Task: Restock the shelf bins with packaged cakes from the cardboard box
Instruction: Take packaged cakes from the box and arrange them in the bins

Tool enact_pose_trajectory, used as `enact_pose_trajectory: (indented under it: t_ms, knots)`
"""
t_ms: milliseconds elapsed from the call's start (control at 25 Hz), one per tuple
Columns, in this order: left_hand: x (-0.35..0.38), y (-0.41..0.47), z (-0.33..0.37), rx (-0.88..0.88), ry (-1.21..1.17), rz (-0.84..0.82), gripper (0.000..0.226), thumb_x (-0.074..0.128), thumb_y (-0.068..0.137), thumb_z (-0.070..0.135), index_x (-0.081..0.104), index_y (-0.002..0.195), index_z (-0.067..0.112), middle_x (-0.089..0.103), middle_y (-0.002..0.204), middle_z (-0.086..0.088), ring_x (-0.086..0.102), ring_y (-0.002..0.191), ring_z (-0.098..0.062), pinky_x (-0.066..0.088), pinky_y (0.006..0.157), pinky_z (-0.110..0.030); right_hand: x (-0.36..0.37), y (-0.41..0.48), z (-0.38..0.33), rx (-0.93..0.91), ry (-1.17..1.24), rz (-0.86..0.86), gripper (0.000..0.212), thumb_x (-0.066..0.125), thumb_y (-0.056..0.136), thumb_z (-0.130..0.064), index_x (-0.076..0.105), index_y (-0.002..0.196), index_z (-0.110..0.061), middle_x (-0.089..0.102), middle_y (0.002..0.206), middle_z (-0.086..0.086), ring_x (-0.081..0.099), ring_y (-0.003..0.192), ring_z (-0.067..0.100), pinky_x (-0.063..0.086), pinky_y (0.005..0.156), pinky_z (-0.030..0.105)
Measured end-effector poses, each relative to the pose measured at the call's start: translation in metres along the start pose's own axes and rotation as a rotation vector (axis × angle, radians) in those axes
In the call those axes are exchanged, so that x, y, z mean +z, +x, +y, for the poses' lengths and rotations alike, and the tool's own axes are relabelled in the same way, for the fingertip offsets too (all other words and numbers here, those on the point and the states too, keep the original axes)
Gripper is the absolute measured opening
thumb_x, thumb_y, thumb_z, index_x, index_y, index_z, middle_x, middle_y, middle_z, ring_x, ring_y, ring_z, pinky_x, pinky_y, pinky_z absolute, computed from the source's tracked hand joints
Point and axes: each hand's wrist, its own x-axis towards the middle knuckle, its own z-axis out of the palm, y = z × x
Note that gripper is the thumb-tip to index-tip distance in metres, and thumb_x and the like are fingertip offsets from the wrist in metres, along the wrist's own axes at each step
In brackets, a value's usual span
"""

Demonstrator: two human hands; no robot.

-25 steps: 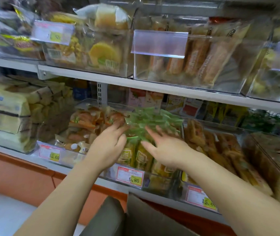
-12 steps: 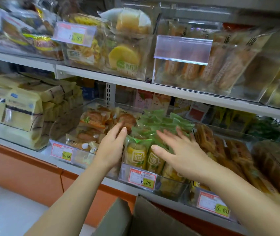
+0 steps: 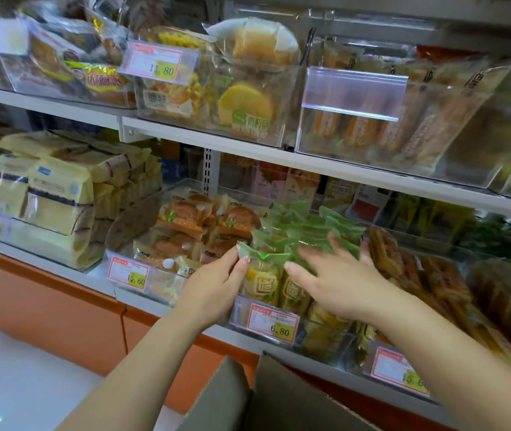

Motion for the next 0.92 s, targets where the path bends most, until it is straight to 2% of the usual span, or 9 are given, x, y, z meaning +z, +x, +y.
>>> enact_pose_trajectory:
  t_ms: [80,160,280,400,560,680,800,920]
  knots:
    - [0.001,0.003,-0.003,-0.003,0.017,0.002,0.035,0.029,0.103,0.047,0.051,0.129,0.04,0.069,0.11,0.008,0.062,0.101,-0.019,0.05,0.085,-0.041,0.007,-0.002,0.0,-0.059,-0.07,-0.022,0.069,0.014,0.094,-0.066,0.017,0.153,-0.031,0.015,0.161,-0.009,-0.008,0.149,0.015,-0.01,0.115,0.061]
    - [0.001,0.006,-0.006,-0.008,0.001,0.005,0.035,0.03,0.103,0.048,0.052,0.129,0.042,0.07,0.109,0.009,0.062,0.1,-0.019,0.051,0.084,-0.041,0.003,0.004,0.005,-0.084,-0.008,-0.03,0.065,0.014,0.094,-0.065,0.02,0.151,-0.036,0.016,0.16,-0.012,-0.007,0.149,0.014,-0.01,0.115,0.059]
    - [0.001,0.005,-0.01,0.008,0.008,-0.002,0.04,0.027,0.099,0.055,0.052,0.128,0.044,0.07,0.105,0.011,0.062,0.097,-0.018,0.052,0.082,-0.04,-0.002,0.024,0.024,0.01,0.085,-0.022,0.065,0.01,0.09,-0.073,0.009,0.15,-0.048,0.0,0.161,-0.014,-0.014,0.148,0.017,-0.015,0.114,0.058]
    - [0.001,0.007,-0.009,0.015,0.025,-0.004,0.052,0.021,0.092,0.061,0.051,0.13,0.044,0.071,0.103,0.01,0.063,0.094,-0.017,0.052,0.078,-0.039,0.01,0.034,0.03,0.04,0.036,-0.1,0.075,0.012,0.084,-0.08,-0.002,0.15,-0.048,-0.009,0.16,-0.017,-0.018,0.147,0.02,-0.019,0.111,0.058]
    - [0.0,0.007,-0.01,0.017,0.014,-0.005,0.048,0.024,0.094,0.06,0.052,0.128,0.043,0.071,0.101,0.01,0.063,0.093,-0.016,0.052,0.078,-0.039,0.006,0.038,0.037,0.017,0.075,-0.12,0.076,0.011,0.081,-0.083,0.0,0.149,-0.051,-0.007,0.159,-0.02,-0.017,0.148,0.02,-0.018,0.112,0.06]
    - [0.0,0.006,-0.01,0.026,0.032,-0.002,0.047,0.023,0.095,0.06,0.05,0.131,0.044,0.071,0.102,0.011,0.064,0.093,-0.015,0.053,0.079,-0.038,-0.004,0.05,0.035,0.019,0.166,-0.095,0.067,0.006,0.084,-0.079,0.003,0.147,-0.055,-0.004,0.159,-0.02,-0.018,0.147,0.02,-0.02,0.112,0.059]
    - [0.001,0.006,-0.011,0.057,0.04,-0.001,0.044,0.023,0.097,0.058,0.048,0.131,0.045,0.071,0.103,0.011,0.063,0.093,-0.015,0.052,0.079,-0.038,0.004,0.06,0.021,-0.021,0.108,-0.12,0.056,0.004,0.092,-0.07,0.003,0.146,-0.056,-0.006,0.16,-0.017,-0.016,0.147,0.023,-0.018,0.112,0.059]
    - [0.0,0.006,-0.012,0.059,0.036,-0.008,0.041,0.026,0.098,0.057,0.05,0.128,0.043,0.071,0.1,0.012,0.063,0.09,-0.012,0.052,0.077,-0.036,0.003,0.069,0.026,-0.023,0.11,-0.123,0.056,0.004,0.091,-0.07,0.003,0.146,-0.058,-0.008,0.159,-0.018,-0.016,0.147,0.023,-0.016,0.112,0.059]
